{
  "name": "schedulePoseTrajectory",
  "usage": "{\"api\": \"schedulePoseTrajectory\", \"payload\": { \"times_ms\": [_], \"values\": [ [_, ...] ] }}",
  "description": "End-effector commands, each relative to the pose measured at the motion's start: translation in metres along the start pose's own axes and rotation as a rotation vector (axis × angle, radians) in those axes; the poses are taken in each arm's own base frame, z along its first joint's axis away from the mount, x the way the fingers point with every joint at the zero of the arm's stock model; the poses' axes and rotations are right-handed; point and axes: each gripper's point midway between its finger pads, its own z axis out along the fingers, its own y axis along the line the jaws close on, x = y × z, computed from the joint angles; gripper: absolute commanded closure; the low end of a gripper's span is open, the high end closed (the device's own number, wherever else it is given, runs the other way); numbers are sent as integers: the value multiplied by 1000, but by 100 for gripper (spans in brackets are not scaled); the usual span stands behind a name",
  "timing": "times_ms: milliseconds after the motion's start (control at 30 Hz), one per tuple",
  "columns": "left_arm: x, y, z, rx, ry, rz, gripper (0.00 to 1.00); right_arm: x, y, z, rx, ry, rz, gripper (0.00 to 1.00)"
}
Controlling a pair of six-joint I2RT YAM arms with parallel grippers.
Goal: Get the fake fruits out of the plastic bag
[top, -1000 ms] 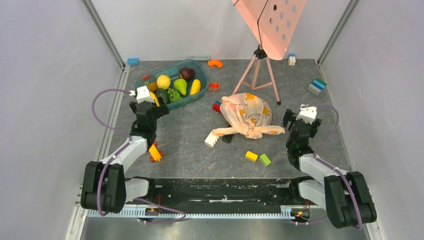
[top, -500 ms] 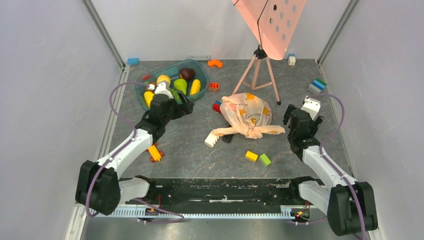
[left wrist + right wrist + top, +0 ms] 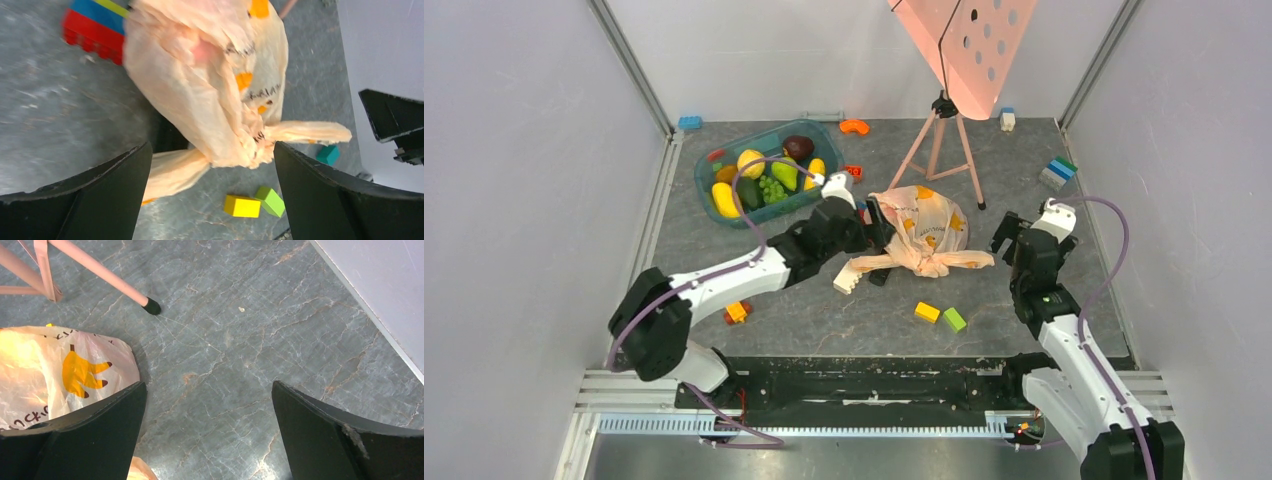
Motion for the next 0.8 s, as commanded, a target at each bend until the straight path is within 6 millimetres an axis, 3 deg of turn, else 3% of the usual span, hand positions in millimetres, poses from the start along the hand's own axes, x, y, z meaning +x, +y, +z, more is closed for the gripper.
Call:
{"api": "schedulePoseTrajectory", "payload": {
  "times_ms": [0, 167, 267, 500, 767],
  "values": [
    [7, -38, 10, 8, -18, -71, 4, -10, 4, -7, -20, -4, 25, 1],
    [26, -56, 19, -5, -8, -82, 12, -17, 5, -13, -39, -25, 37, 1],
    [42, -51, 25, -56, 20, -78, 20, -21, 5, -16, -45, -28, 37, 1],
    [58, -41, 33, -104, 36, -73, 28, -30, 6, -22, -60, -51, 51, 1],
    [61, -40, 46, -122, 32, -46, 26, -35, 7, -26, -70, -55, 53, 1]
  ]
}}
